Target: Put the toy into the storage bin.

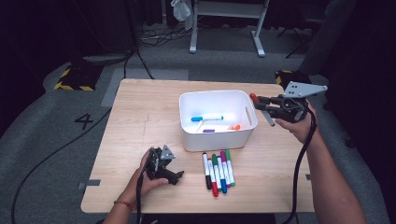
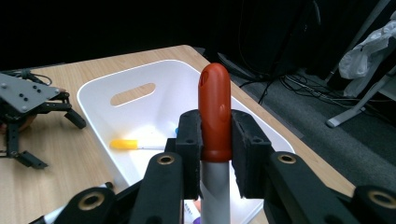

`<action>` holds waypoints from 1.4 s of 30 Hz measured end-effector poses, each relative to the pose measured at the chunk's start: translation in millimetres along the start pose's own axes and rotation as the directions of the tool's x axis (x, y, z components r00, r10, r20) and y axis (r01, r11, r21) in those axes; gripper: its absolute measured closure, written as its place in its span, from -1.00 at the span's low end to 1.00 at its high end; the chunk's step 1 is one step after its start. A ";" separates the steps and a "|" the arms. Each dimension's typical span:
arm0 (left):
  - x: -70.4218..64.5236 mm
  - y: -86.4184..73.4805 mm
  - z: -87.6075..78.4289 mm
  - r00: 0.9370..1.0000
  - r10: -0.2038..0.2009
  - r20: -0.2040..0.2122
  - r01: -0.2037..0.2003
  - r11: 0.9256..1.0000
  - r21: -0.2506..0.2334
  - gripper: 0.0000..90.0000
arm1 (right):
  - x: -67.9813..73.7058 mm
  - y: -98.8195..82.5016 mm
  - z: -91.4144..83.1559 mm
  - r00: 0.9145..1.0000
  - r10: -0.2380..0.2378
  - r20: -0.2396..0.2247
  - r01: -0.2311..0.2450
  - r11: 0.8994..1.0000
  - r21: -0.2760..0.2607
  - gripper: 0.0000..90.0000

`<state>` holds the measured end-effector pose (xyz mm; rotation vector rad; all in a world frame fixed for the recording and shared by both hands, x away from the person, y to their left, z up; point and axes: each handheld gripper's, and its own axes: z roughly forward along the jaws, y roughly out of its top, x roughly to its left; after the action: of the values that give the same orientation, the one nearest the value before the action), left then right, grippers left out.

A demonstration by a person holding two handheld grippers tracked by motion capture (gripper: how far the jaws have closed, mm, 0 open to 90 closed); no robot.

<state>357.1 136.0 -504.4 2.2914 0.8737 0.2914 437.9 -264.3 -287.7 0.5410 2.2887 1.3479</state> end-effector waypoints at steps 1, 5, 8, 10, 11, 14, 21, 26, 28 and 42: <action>-0.1 0.0 0.1 1.000 -0.001 0.000 0.001 1.000 -0.001 -1.00 | -0.5 1.8 2.4 1.000 -0.003 -0.001 0.003 1.000 0.005 0.66; 0.0 0.0 0.0 1.000 0.000 0.001 0.000 1.000 0.000 -1.00 | -1.4 11.8 14.6 1.000 -0.015 -0.008 0.015 1.000 0.017 0.66; 0.0 0.0 0.1 1.000 0.000 0.001 0.000 1.000 0.000 -1.00 | -0.7 17.5 24.3 1.000 -0.019 -0.017 0.020 1.000 0.023 0.66; 0.0 0.0 0.0 1.000 0.000 0.001 0.000 1.000 0.000 -1.00 | 0.4 19.6 30.1 0.999 -0.026 -0.024 0.026 0.999 0.028 0.66; -0.1 -0.1 0.2 1.000 -0.001 0.000 0.001 1.000 -0.002 -1.00 | 1.4 20.7 34.2 0.999 -0.032 -0.029 0.033 0.999 0.031 0.66; 0.0 0.0 0.0 1.000 0.000 0.001 0.000 1.000 0.000 -1.00 | 4.3 22.0 42.8 0.998 -0.039 -0.044 0.041 0.998 0.041 0.66; 0.0 0.0 0.0 1.000 0.000 0.001 0.000 1.000 0.000 -1.00 | 14.0 20.3 63.3 0.995 -0.069 -0.077 0.076 0.993 0.090 0.66; 0.0 0.0 -0.1 1.000 0.001 0.001 -0.001 1.000 0.001 -1.00 | 21.6 15.6 78.2 0.990 -0.097 -0.106 0.112 0.983 0.143 0.67; 0.0 0.0 0.0 1.000 0.000 0.001 0.000 1.000 0.000 -1.00 | 24.6 12.9 85.2 0.987 -0.105 -0.123 0.126 0.977 0.175 0.66; 0.0 0.0 0.0 1.000 0.000 0.001 -0.001 1.000 0.000 -1.00 | 44.7 -3.6 125.7 0.960 -0.150 -0.235 0.235 0.888 0.394 0.66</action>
<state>357.1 136.0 -504.4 2.2918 0.8728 0.2906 468.4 -152.0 -353.1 0.3015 2.7347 0.8444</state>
